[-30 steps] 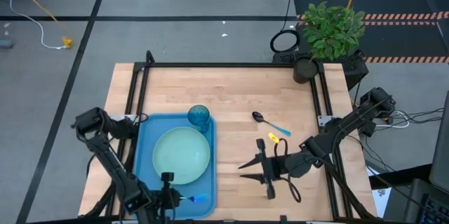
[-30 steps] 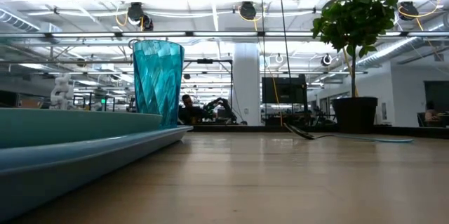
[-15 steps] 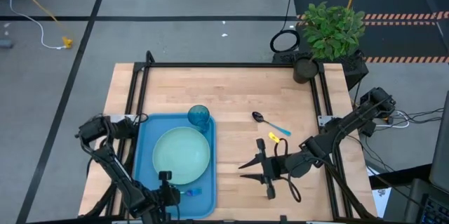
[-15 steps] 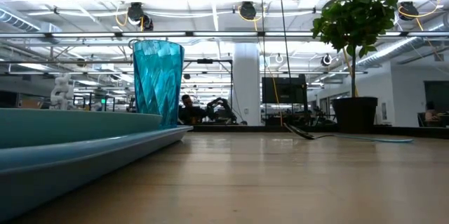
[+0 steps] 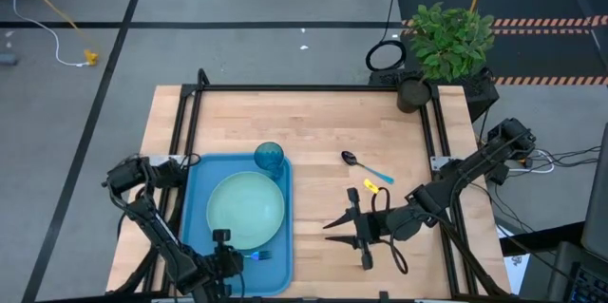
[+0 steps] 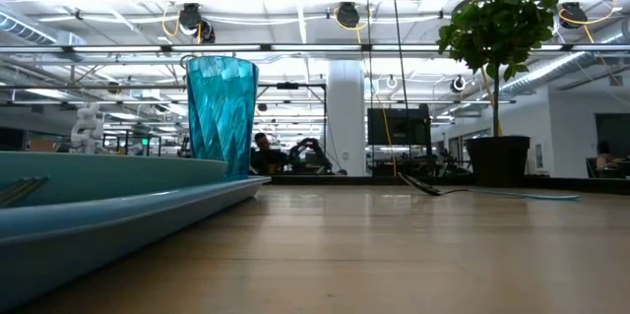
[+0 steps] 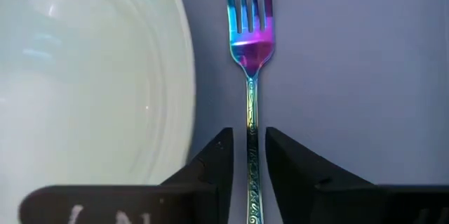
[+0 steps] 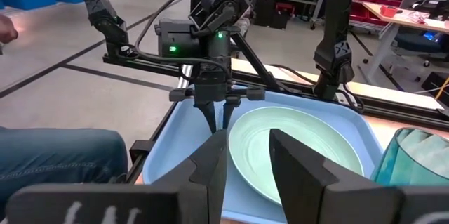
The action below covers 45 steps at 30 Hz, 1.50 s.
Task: Pick and place plate/cup/fork/spoon on tray
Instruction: Put the blue fork on the blue tray to the bottom of the green plate
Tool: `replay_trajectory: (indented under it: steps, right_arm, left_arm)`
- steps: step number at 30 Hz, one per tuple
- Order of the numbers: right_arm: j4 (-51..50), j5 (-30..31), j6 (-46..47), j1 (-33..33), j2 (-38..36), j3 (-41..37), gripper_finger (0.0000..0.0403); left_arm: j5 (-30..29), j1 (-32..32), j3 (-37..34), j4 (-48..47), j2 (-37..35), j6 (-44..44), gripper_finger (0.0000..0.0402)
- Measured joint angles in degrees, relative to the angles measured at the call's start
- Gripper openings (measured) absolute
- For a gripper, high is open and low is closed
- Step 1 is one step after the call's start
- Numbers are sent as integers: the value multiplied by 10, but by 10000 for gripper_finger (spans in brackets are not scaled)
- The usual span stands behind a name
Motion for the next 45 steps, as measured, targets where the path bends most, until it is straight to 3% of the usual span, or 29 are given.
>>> replay_trajectory:
  steps: [3, 6, 13, 22, 33, 45]
  right_arm:
    - [0, -1, 0, 0, 0, 0, 100]
    - [0, -1, 0, 0, 0, 0, 100]
    - [-10, -1, 0, 0, 0, 0, 100]
    - [-10, -1, 1, 0, 0, 0, 100]
    - [-9, -1, 5, 0, 0, 0, 100]
    - [-9, -1, 4, 0, 0, 0, 100]
  left_arm:
    - [5, 0, 0, 1, 0, -13, 100]
    - [49, 0, 0, 3, 0, -35, 102]
    - [138, -15, 2, 6, -13, -90, 76]
    - [130, -50, 2, -13, -37, -137, 5]
    - [118, -73, -10, 5, -35, -193, 6]
    - [86, -57, -42, 49, -35, -169, 3]
